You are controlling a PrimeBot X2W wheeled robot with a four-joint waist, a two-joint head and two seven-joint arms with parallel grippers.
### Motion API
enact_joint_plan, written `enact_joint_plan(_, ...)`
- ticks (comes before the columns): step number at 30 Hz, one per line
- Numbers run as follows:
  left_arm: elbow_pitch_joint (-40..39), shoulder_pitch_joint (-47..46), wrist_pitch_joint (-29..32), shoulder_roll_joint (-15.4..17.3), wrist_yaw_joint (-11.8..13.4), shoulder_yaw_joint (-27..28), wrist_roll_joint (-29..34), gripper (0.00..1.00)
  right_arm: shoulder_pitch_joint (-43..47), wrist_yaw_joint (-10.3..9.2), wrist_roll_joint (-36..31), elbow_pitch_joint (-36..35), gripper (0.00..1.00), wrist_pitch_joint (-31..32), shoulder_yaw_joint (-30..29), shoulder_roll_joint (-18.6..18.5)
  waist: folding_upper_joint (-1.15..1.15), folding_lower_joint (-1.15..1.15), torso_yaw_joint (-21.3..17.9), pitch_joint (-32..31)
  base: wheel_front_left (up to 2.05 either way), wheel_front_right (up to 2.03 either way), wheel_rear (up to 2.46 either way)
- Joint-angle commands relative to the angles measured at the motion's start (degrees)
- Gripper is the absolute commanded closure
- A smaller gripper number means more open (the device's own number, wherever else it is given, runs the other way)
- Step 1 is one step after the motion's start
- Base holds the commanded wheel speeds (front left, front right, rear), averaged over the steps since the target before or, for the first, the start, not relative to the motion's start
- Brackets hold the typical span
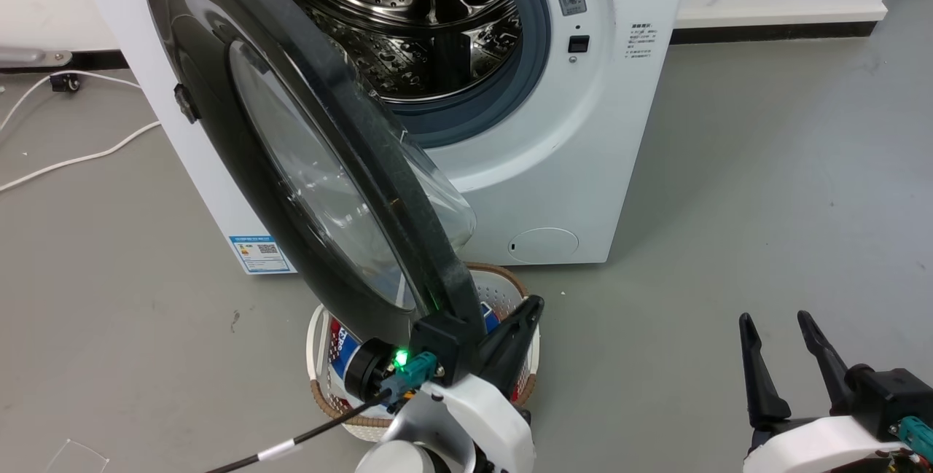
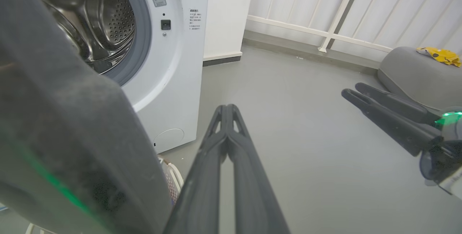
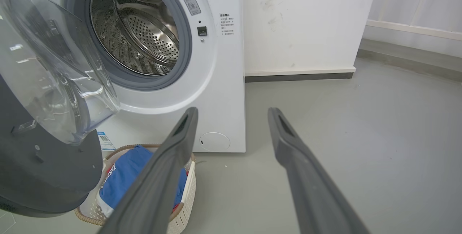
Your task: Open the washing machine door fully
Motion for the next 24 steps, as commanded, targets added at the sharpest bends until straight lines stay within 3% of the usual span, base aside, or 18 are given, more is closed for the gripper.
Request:
enact_joint_plan(1, 1.0, -0.7, -0.5, -0.3, 0.5, 0.4, -0.6, 1.0, -0.6, -0.01, 0.4, 0.3, 0.0, -0.2, 0.1, 0.2, 0.0, 0.0, -0.2, 0.1, 0.0, 0.0, 0.0)
enact_joint_plan(11, 5.0, 0.3, -1.9, -0.5, 3.2, 1.7, -2.2, 1.0, -1.2, -0.01, 1.1, 1.5, 0.0, -0.7, 0.1, 0.2, 0.0, 0.0, -0.2, 0.3, 0.0, 0.0, 0.0)
enact_joint_plan(24, 0.3, 6.1, -2.5, 4.4, 6.4, 4.2, -2.6, 1.0, -1.0, -0.01, 1.5, 2.3, 0.0, -1.0, -1.0, 0.2, 0.0, 0.0, 2.2, -0.2, 0.0, 0.0, 0.0)
